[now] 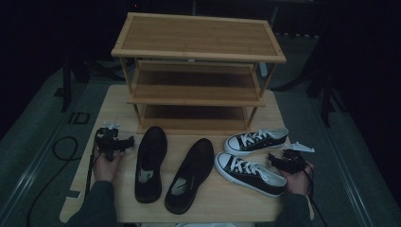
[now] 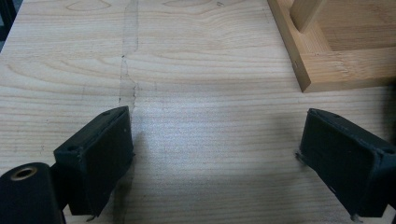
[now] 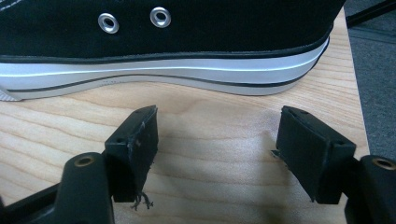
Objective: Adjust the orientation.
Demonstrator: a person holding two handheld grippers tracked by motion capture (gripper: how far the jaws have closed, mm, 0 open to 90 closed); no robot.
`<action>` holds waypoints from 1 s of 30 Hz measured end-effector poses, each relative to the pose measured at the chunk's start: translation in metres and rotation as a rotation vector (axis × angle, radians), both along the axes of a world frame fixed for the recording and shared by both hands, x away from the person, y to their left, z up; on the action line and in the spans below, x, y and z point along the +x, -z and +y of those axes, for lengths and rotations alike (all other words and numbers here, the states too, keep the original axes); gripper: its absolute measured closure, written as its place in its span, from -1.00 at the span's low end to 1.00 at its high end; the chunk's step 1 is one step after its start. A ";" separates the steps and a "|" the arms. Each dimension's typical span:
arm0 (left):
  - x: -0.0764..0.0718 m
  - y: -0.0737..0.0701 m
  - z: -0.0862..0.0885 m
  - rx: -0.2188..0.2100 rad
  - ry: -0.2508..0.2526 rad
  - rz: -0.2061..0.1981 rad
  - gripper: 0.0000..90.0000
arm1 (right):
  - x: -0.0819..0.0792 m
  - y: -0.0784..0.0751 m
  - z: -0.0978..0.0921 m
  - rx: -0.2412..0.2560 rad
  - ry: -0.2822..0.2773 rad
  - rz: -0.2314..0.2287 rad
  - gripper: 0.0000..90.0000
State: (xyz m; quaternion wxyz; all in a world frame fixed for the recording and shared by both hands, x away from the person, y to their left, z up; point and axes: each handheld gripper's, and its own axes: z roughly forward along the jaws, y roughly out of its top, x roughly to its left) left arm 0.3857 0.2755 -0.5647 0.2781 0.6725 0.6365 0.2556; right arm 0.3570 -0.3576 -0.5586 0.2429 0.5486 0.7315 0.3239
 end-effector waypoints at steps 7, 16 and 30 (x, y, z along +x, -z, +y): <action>0.000 0.000 0.000 0.000 0.000 0.000 -0.78 | 0.000 0.000 0.000 0.000 0.000 0.000 -0.35; -0.001 0.000 -0.001 -0.001 -0.008 -0.004 -0.78 | 0.000 0.000 0.000 0.000 0.001 0.001 -0.35; -0.013 -0.021 -0.007 0.009 0.071 0.021 0.09 | 0.000 0.000 0.000 0.001 0.000 0.001 -0.35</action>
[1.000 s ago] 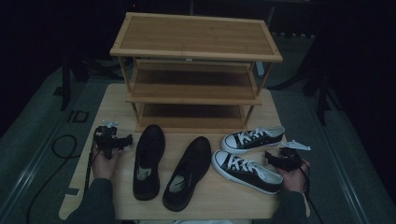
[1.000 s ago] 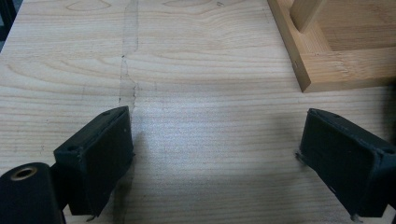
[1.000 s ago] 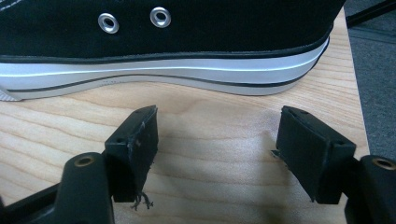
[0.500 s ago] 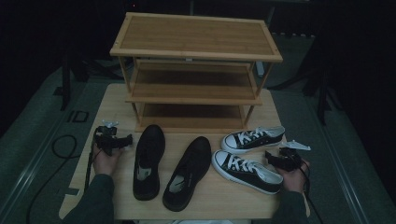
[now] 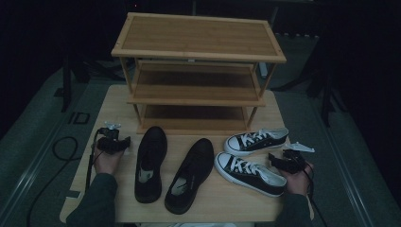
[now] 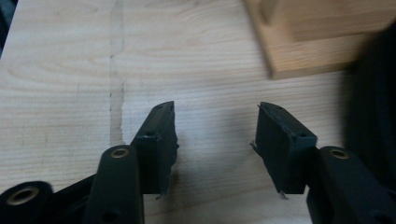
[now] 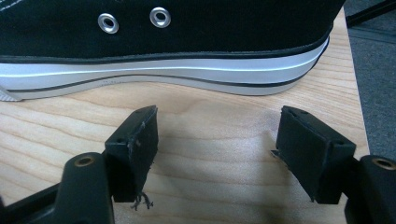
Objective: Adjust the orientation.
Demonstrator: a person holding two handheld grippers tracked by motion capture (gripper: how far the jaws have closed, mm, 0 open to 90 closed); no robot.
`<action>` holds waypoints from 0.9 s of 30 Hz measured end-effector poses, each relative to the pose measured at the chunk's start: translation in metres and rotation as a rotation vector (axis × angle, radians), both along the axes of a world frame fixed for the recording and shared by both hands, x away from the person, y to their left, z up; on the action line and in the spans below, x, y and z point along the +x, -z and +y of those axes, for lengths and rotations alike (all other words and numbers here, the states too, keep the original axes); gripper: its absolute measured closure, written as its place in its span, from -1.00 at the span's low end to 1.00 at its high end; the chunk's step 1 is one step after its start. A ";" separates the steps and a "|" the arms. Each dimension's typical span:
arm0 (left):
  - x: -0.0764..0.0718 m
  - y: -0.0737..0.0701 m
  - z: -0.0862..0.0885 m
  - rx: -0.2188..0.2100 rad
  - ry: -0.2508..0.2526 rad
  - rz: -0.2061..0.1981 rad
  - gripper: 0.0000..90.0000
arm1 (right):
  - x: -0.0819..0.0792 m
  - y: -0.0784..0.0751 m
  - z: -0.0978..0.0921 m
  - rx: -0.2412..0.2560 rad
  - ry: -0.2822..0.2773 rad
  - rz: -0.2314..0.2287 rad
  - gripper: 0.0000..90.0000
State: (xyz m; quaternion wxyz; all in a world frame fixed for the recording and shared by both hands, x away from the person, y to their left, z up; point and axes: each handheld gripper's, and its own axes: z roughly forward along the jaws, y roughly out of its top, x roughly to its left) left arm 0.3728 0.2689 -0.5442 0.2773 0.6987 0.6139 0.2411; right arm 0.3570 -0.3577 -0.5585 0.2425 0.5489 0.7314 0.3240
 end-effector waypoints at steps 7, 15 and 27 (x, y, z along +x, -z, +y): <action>-0.018 -0.028 -0.008 0.005 0.079 -0.027 0.15 | 0.000 0.000 0.000 0.001 0.000 0.000 -0.35; -0.034 -0.052 -0.012 -0.017 0.104 -0.036 0.14 | 0.000 0.000 0.000 0.000 0.000 0.000 -0.35; -0.058 -0.079 -0.017 -0.013 0.157 -0.057 0.13 | 0.000 0.000 0.000 0.000 0.000 0.000 -0.35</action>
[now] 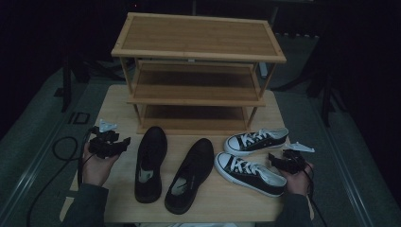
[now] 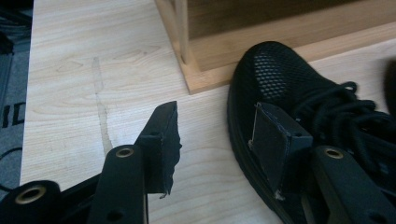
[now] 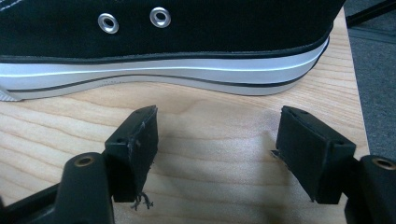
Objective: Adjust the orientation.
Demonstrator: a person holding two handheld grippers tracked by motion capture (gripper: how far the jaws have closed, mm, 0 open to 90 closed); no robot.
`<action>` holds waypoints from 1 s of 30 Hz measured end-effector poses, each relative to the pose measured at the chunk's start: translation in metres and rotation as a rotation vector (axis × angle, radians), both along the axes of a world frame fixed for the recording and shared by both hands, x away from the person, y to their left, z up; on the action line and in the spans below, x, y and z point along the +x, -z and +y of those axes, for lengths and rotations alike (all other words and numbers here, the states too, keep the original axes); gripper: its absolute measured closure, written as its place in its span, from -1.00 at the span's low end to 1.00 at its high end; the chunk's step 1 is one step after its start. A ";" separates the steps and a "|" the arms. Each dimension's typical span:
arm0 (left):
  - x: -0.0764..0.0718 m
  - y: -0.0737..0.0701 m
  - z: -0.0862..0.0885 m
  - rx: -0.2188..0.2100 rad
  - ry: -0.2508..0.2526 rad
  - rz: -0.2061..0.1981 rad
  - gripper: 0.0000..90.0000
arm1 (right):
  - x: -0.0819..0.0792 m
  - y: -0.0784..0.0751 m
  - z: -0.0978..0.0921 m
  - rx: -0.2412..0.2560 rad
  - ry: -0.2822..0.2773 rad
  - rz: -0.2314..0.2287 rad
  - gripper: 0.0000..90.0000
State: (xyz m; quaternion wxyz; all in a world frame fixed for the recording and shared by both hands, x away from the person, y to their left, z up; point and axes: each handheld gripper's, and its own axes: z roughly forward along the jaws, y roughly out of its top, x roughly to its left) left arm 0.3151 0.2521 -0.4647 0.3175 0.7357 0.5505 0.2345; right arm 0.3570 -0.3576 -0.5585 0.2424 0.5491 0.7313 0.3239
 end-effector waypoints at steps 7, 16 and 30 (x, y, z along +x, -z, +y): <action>-0.012 -0.012 -0.007 0.004 0.034 -0.002 0.13 | 0.000 0.000 0.000 -0.001 0.000 0.000 -0.35; -0.024 -0.020 -0.012 0.002 0.074 0.008 0.13 | 0.000 0.000 0.000 -0.001 -0.001 -0.001 -0.35; -0.036 -0.026 -0.026 0.014 0.116 0.020 0.11 | 0.000 0.000 0.000 -0.001 0.000 0.000 -0.35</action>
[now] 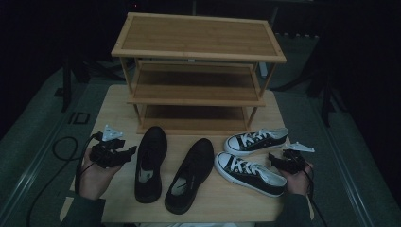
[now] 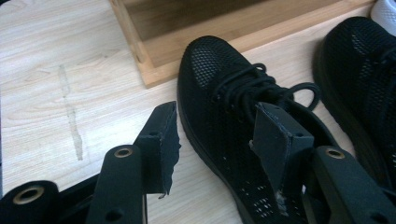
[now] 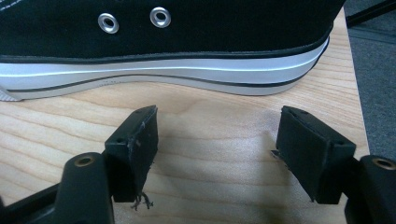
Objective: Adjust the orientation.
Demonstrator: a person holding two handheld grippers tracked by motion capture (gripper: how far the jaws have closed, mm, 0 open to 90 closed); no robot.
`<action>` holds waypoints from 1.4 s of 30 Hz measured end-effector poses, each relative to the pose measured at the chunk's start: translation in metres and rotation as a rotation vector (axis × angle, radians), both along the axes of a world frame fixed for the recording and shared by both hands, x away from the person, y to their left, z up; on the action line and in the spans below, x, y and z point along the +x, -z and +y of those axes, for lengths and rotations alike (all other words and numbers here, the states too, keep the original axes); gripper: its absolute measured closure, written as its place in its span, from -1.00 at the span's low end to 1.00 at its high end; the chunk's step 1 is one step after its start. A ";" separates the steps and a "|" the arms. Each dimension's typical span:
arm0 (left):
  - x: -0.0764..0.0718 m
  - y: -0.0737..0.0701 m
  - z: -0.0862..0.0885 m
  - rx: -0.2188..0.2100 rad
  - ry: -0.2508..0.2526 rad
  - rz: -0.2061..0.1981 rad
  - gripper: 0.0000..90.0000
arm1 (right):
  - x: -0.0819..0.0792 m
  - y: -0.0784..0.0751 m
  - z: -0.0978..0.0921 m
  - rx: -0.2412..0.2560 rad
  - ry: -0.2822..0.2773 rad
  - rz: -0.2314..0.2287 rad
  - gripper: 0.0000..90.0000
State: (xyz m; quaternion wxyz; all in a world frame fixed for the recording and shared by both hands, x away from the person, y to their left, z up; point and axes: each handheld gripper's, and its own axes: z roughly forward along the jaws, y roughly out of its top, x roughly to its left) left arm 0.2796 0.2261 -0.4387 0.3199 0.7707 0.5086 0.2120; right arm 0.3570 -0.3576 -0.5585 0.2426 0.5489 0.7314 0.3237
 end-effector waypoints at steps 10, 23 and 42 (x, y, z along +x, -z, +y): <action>-0.007 0.004 -0.010 0.010 0.027 0.030 0.09 | 0.000 0.000 0.000 0.000 0.000 0.000 -0.35; -0.010 0.015 -0.027 0.041 0.044 0.097 0.15 | 0.000 0.000 0.000 0.000 0.000 0.000 -0.35; 0.000 0.027 -0.017 0.089 0.026 0.147 0.88 | 0.000 0.000 0.000 0.000 0.000 0.000 -0.35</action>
